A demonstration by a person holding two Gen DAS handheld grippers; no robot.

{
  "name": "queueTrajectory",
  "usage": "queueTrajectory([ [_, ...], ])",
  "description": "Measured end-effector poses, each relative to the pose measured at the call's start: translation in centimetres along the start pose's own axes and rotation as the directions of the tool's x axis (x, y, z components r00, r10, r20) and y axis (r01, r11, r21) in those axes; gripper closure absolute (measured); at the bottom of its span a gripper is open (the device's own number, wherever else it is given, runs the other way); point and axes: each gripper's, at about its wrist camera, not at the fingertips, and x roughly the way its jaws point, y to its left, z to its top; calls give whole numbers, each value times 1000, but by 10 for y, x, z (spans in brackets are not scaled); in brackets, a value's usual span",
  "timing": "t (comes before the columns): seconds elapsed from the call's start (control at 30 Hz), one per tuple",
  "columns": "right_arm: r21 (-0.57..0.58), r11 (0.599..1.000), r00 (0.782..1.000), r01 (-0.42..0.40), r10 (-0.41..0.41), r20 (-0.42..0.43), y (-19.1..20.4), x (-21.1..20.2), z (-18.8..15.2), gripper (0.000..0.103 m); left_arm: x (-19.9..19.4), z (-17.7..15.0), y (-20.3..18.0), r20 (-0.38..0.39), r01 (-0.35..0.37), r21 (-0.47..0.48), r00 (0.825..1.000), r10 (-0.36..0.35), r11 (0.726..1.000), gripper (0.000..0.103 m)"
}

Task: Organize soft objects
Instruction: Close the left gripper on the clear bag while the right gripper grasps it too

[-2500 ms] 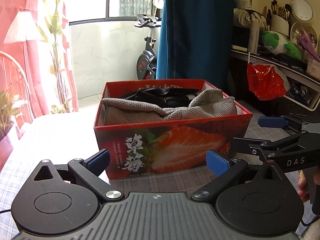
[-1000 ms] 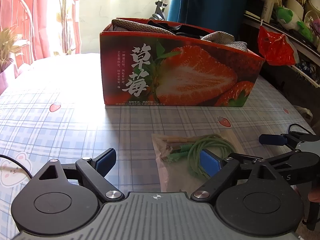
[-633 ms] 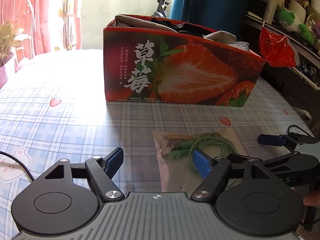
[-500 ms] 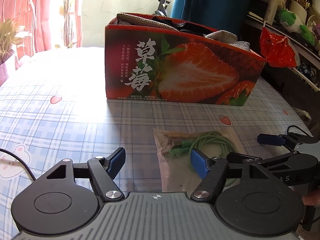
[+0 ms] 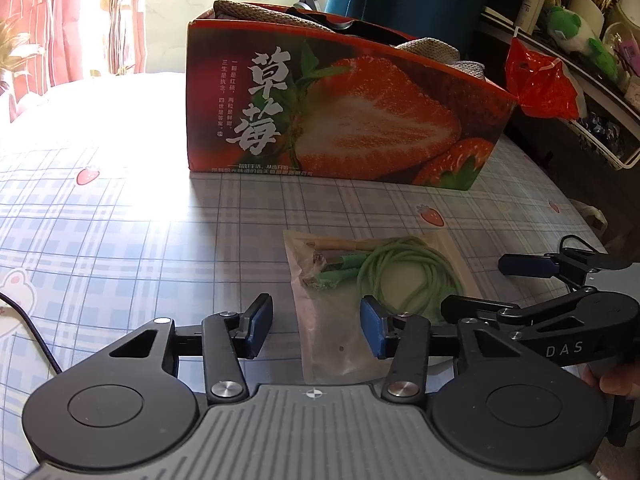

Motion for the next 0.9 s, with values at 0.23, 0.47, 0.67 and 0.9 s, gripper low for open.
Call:
queueTrajectory([
  [0.23, -25, 996, 996, -89, 89, -2, 10, -6, 3, 54, 0, 0, -1, -2, 8, 4, 1000, -8, 1000, 54],
  [0.47, -33, 992, 993, -119, 119, 4, 14, -4, 5, 63, 1, 0, -2, 0, 7, 1, 1000, -7, 1000, 54],
  [0.67, -59, 987, 988, -150, 151, 17, 19, -2, 7, 81, 1, 0, 1, 7, 21, -33, 1000, -20, 999, 54],
  [0.9, -29, 987, 987, -156, 157, 38, 16, -4, 7, 91, 1, 2, 2, 13, 18, -81, 1000, -17, 997, 54],
])
